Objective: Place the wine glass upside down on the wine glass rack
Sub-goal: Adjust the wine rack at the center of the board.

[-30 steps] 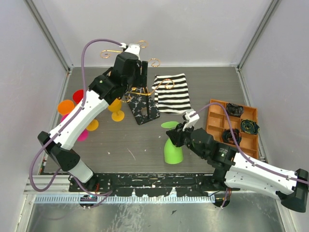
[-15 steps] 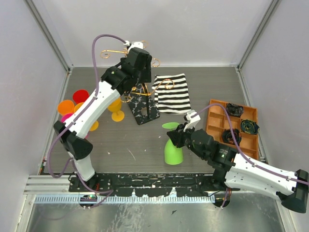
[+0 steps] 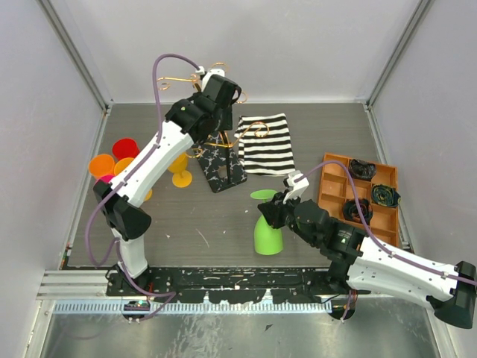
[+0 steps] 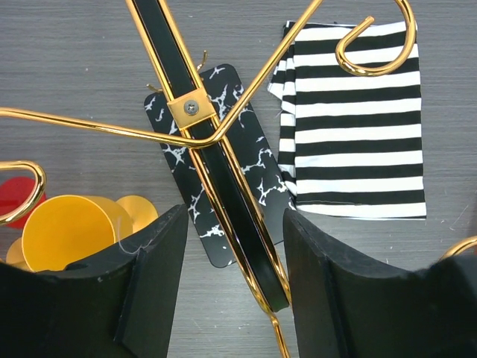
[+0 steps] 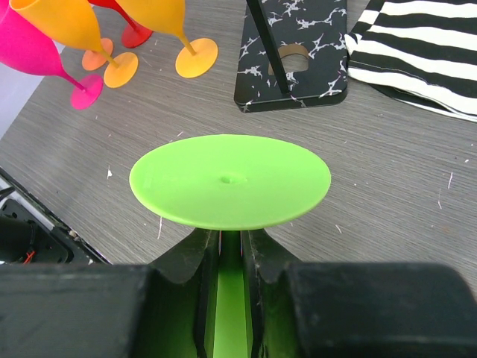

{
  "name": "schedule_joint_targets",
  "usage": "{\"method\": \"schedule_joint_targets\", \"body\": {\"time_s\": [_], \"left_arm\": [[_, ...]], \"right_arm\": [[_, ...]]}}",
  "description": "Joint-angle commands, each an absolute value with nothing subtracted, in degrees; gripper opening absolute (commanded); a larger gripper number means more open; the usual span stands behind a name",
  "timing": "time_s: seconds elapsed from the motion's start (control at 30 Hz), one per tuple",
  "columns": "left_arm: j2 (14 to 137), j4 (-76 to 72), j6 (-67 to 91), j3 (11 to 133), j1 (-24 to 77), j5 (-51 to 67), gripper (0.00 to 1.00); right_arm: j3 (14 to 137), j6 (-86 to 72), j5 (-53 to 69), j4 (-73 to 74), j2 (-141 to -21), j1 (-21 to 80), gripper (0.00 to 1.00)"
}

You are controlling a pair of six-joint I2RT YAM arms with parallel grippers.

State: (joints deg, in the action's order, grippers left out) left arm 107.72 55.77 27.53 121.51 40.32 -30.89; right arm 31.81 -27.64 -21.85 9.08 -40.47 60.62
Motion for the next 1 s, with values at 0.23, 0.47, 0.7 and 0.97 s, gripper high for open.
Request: {"method": "schedule_joint_targets", "body": {"time_s": [0.23, 0.47, 0.7, 0.97], "left_arm": [[109.64, 57.27, 27.49, 124.45, 40.15, -29.71, 0.45], [109.43, 56.93, 25.41, 124.55, 40.16, -28.57, 0.3], [108.67, 56.07, 20.69, 124.54, 40.17, -26.4, 0.11], [107.08, 55.64, 18.15, 123.42, 40.14, -20.57, 0.0]], "right_arm": [[31.45, -28.66, -23.64, 6.94, -38.89, 60.51, 0.01], [31.62, -28.87, -23.53, 6.94, -39.37, 60.49, 0.01], [31.5, -28.93, -24.29, 6.94, -39.77, 60.51, 0.01], [31.59, -28.78, -26.16, 6.9, -40.55, 60.47, 0.01]]}}
